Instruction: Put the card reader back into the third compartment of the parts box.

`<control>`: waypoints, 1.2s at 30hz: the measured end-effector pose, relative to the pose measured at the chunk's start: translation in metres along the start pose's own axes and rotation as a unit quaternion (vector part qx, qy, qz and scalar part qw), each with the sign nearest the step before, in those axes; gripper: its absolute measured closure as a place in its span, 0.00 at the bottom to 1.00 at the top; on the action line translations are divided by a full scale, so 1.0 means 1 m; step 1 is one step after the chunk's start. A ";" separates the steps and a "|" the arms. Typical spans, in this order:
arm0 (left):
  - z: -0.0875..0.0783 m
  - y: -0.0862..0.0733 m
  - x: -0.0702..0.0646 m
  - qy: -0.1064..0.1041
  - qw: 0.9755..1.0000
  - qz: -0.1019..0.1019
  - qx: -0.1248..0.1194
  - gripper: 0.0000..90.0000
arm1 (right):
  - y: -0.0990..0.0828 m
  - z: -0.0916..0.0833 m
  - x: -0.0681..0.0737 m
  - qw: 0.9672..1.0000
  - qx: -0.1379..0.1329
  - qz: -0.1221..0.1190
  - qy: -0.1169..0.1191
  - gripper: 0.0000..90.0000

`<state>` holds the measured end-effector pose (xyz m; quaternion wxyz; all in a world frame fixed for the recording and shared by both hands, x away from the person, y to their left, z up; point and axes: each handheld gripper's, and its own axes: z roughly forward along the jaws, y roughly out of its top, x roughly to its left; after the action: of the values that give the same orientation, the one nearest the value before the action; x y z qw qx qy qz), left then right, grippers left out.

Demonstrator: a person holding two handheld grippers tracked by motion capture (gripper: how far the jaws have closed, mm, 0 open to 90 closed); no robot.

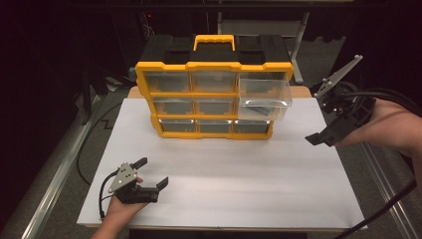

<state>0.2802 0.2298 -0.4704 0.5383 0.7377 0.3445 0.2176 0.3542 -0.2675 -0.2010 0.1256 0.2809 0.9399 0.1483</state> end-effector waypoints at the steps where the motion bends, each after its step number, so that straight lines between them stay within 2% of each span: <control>1: 0.000 0.000 0.000 0.000 1.000 0.000 0.000 0.00 | 0.000 0.002 0.001 1.000 0.004 0.002 -0.007 0.00; 9: 0.000 0.000 0.000 0.001 1.000 -0.001 0.000 0.00 | -0.003 0.020 0.007 1.000 0.008 -0.004 -0.003 0.00; 24: -0.001 -0.001 0.001 0.002 1.000 0.000 0.001 0.00 | -0.011 0.084 0.016 0.999 0.036 -0.014 0.001 0.00; 36: -0.001 -0.001 0.001 0.002 1.000 0.000 0.000 0.00 | -0.023 0.138 0.025 0.998 0.053 -0.023 0.019 0.00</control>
<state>0.2802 0.2317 -0.4709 0.5373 0.7372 0.3462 0.2190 0.3668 -0.2429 -0.3408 0.0963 0.2628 0.9548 0.1006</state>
